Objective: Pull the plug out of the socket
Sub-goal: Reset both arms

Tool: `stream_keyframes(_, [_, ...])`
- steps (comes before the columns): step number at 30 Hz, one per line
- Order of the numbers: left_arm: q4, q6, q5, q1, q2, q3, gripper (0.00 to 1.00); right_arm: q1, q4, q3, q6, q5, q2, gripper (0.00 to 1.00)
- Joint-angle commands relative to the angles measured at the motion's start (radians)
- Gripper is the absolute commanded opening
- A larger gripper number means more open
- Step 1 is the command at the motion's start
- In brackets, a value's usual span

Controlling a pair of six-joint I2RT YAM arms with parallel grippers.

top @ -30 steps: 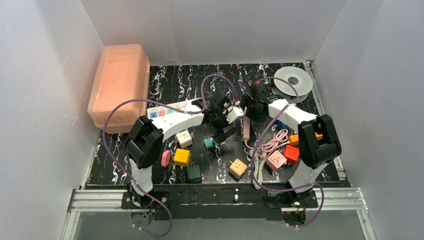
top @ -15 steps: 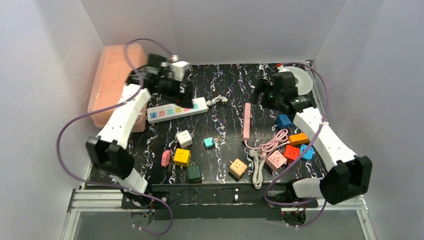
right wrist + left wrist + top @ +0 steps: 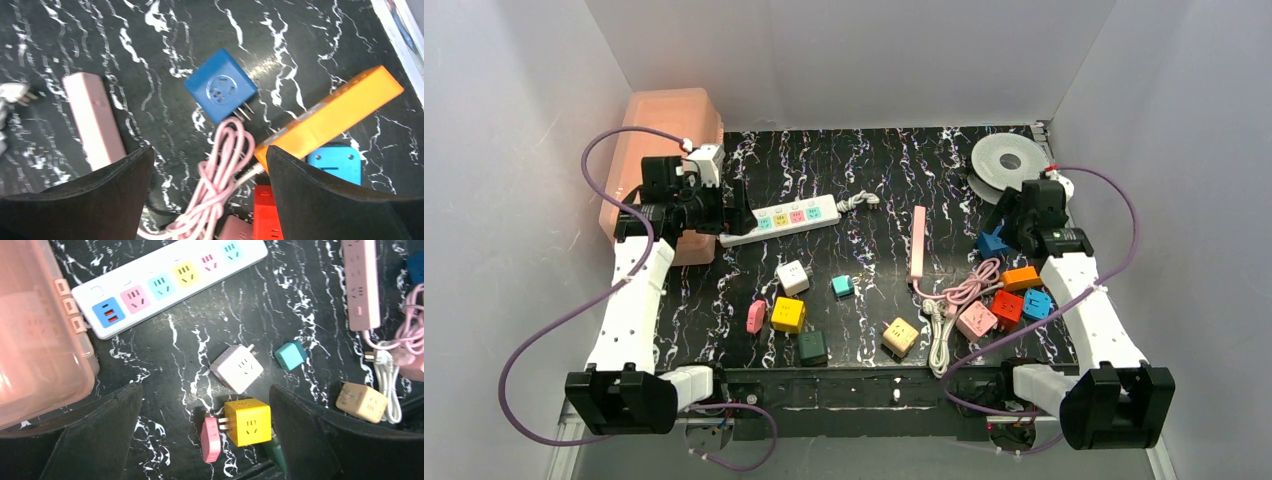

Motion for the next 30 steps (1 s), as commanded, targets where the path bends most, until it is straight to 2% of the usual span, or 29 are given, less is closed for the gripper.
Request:
stream_keyframes(1, [0.142, -0.018, -0.063, 0.044, -0.051, -0.125, 0.98, -0.008, 0.181, -0.117, -0.073, 0.091, -0.068, 0.90])
stream_keyframes(7, [0.448, 0.081, -0.121, 0.047, -0.170, -0.420, 0.98, -0.008, 0.341, -0.232, -0.147, 0.117, -0.078, 0.91])
stream_keyframes(12, [0.652, 0.109, -0.172, 0.047, -0.189, -0.578, 0.98, -0.011, 0.408, -0.264, -0.149, 0.123, -0.037, 0.91])
stream_keyframes(15, [0.746, 0.107, -0.187, 0.047, -0.165, -0.641, 0.98, -0.009, 0.568, -0.369, -0.164, 0.190, -0.073, 0.91])
stream_keyframes(20, [0.949, 0.045, -0.175, 0.058, -0.139, -0.761, 0.98, -0.010, 1.057, -0.644, -0.327, 0.169, -0.190, 0.92])
stream_keyframes(23, [1.041, 0.005, -0.154, 0.064, -0.110, -0.814, 0.98, -0.014, 1.120, -0.666, -0.320, 0.228, -0.139, 0.92])
stream_keyframes(30, [1.299, -0.029, -0.144, 0.074, -0.033, -0.902, 0.98, -0.016, 1.264, -0.701, -0.312, 0.236, -0.026, 0.92])
